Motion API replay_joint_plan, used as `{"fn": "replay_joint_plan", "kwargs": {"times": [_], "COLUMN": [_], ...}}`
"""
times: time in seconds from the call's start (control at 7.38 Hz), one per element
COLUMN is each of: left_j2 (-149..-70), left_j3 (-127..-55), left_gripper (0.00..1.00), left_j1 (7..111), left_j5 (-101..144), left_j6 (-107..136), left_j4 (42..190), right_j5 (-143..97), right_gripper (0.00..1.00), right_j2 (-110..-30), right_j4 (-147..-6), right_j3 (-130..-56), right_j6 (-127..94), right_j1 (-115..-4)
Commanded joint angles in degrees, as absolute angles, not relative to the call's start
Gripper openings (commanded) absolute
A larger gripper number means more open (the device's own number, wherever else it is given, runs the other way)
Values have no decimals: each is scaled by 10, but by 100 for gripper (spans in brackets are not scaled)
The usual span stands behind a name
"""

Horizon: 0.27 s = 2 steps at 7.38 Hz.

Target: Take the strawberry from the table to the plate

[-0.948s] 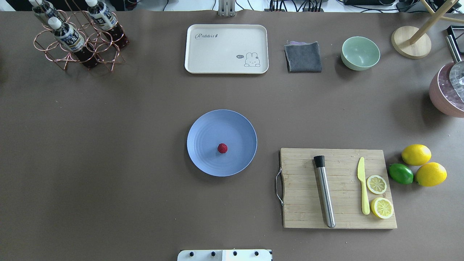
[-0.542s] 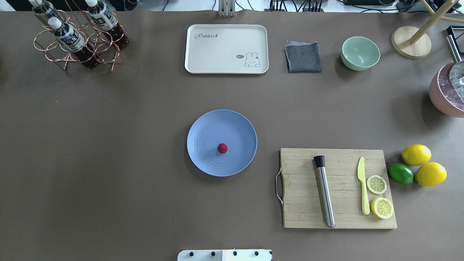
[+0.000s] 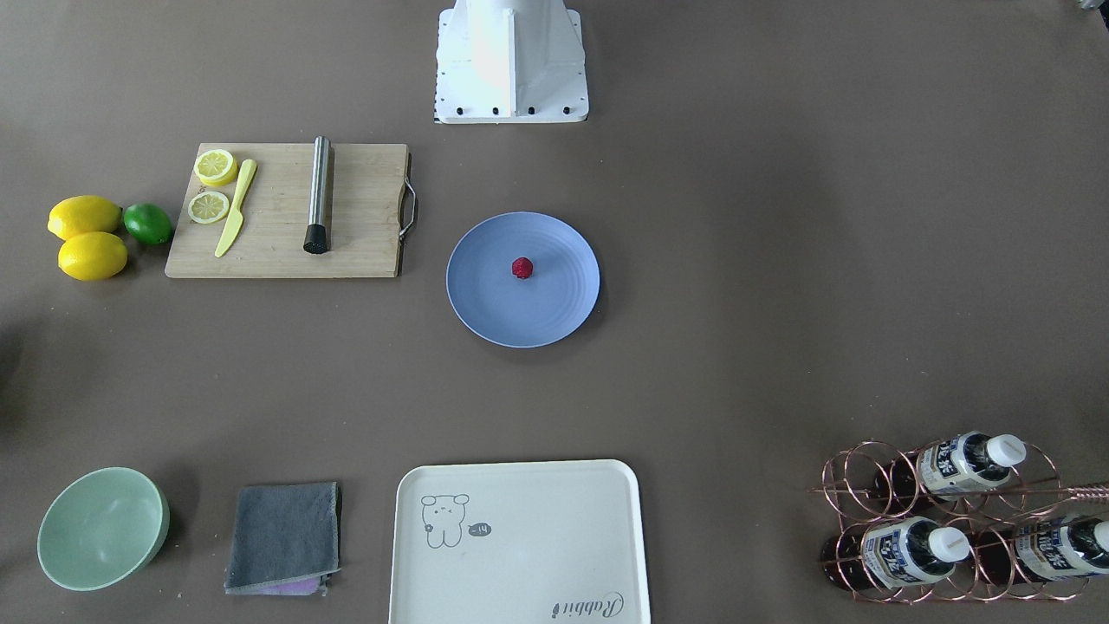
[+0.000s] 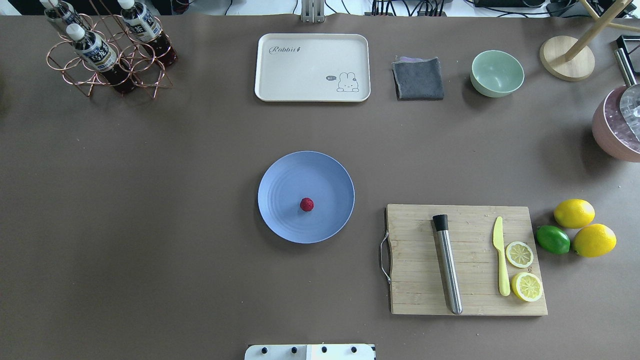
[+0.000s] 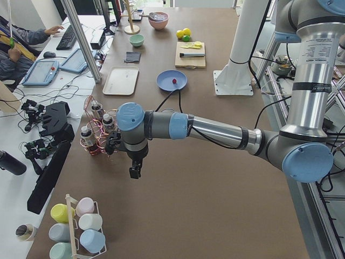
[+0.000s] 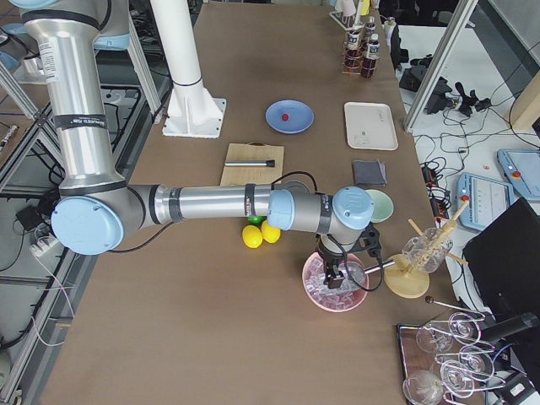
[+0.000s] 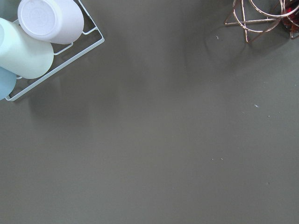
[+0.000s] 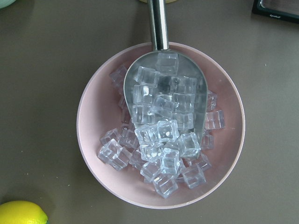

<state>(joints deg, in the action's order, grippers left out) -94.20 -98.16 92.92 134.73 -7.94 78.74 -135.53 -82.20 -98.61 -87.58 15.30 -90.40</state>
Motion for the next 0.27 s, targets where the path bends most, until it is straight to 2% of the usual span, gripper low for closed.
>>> {"fn": "replay_joint_plan", "kwargs": {"times": [0.0,0.14], "left_j2": [-943,-943], "left_j3": [-975,-969], "left_gripper": [97,97], "left_j1": [927,927], "left_j5": [1348,1348], "left_j6": [-78,-79], "left_j4": [788,789], "right_j5": [-1358,-1358], "right_gripper": [100,100], "right_j2": [-824,-824], "right_j4": [-986,-986], "right_j3": [-876,-876], "right_j6": [152,152], "right_j1": [-904,-904]}}
